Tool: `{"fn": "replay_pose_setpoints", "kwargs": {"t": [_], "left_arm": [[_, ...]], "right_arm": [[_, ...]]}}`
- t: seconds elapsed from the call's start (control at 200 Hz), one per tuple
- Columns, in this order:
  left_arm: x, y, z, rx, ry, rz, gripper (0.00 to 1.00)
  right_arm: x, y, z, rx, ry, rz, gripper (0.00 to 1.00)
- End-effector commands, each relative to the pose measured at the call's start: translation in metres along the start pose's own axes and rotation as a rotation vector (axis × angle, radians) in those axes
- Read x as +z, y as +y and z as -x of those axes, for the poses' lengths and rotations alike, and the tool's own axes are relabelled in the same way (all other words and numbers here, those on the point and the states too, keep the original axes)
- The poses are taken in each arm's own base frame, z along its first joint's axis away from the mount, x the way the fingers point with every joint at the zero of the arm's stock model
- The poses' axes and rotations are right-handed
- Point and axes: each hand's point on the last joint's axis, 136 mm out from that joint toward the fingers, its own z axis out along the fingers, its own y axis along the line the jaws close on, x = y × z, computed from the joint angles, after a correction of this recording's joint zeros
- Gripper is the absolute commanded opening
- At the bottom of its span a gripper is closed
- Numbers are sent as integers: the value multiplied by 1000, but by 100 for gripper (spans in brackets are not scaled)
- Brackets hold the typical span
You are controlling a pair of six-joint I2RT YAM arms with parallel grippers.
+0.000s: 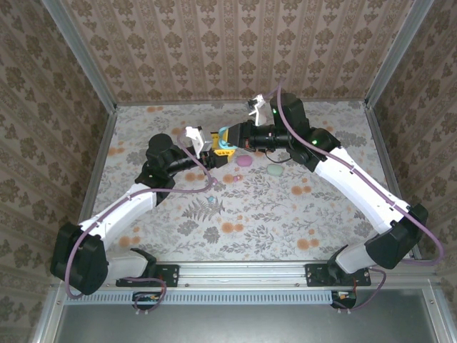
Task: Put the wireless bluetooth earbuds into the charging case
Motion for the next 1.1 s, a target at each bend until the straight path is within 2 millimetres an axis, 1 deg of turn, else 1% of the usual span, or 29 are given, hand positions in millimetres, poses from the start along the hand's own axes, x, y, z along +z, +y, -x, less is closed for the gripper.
{"fn": "replay_pose_setpoints", "kwargs": {"t": [0.0, 0.21, 0.41, 0.505, 0.58, 0.695, 0.77, 0.895, 1.015, 1.095], "left_arm": [[-1, -6, 28, 70, -60, -13, 34], [-2, -5, 27, 73, -60, -3, 34], [-1, -4, 26, 80, -61, 0, 34], [-1, -4, 27, 82, -64, -7, 34], [-1, -6, 30, 85, -69, -19, 34], [-1, -10, 33, 83, -75, -35, 34], [-2, -12, 33, 73, -76, -46, 34], [-2, -13, 35, 52, -79, -49, 34], [-2, -14, 34, 34, -82, -48, 34], [-3, -11, 34, 21, -88, -32, 34]], "right_arm": [[-2, 7, -2, 25, 31, 19, 19], [-1, 8, -7, 46, 61, 29, 19], [-6, 12, -8, 48, 60, 36, 19], [-5, 7, -9, 62, 66, 20, 20], [-3, 3, -7, 66, 55, 6, 24], [-2, 0, -2, 64, 32, -12, 25], [-3, -3, 3, 63, 8, -31, 30], [-6, -9, 8, 54, -27, -76, 32], [-8, -8, 11, 44, -47, -80, 32], [-11, -8, 12, 45, -56, -89, 36]]}}
